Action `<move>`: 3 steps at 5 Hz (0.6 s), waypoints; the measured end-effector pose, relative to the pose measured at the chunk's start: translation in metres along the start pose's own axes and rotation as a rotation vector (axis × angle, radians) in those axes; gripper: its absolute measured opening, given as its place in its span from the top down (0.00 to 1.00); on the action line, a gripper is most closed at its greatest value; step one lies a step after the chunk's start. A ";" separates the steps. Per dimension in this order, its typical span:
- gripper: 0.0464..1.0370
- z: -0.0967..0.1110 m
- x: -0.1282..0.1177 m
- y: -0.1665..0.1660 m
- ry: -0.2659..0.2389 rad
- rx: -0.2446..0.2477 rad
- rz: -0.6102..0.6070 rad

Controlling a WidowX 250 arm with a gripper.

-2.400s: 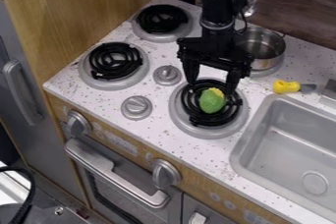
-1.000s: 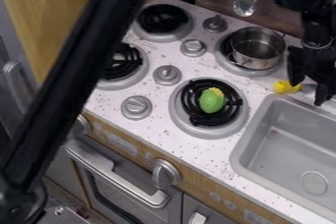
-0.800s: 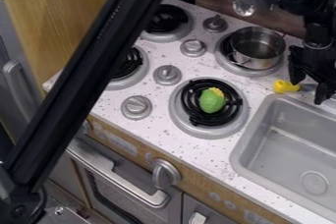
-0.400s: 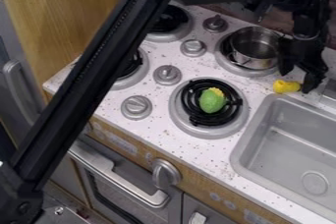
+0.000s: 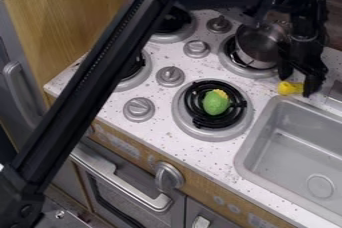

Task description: Take the yellow knife and put it in the middle of the front burners

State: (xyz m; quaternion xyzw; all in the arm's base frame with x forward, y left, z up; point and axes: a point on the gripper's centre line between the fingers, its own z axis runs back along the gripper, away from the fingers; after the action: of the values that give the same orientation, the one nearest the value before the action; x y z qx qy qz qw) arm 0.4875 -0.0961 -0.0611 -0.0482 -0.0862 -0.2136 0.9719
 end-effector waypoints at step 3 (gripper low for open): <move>0.67 -0.006 -0.011 -0.010 0.024 -0.018 -0.008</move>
State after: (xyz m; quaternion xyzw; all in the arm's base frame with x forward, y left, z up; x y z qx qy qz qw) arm 0.4748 -0.1016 -0.0686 -0.0543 -0.0728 -0.2188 0.9715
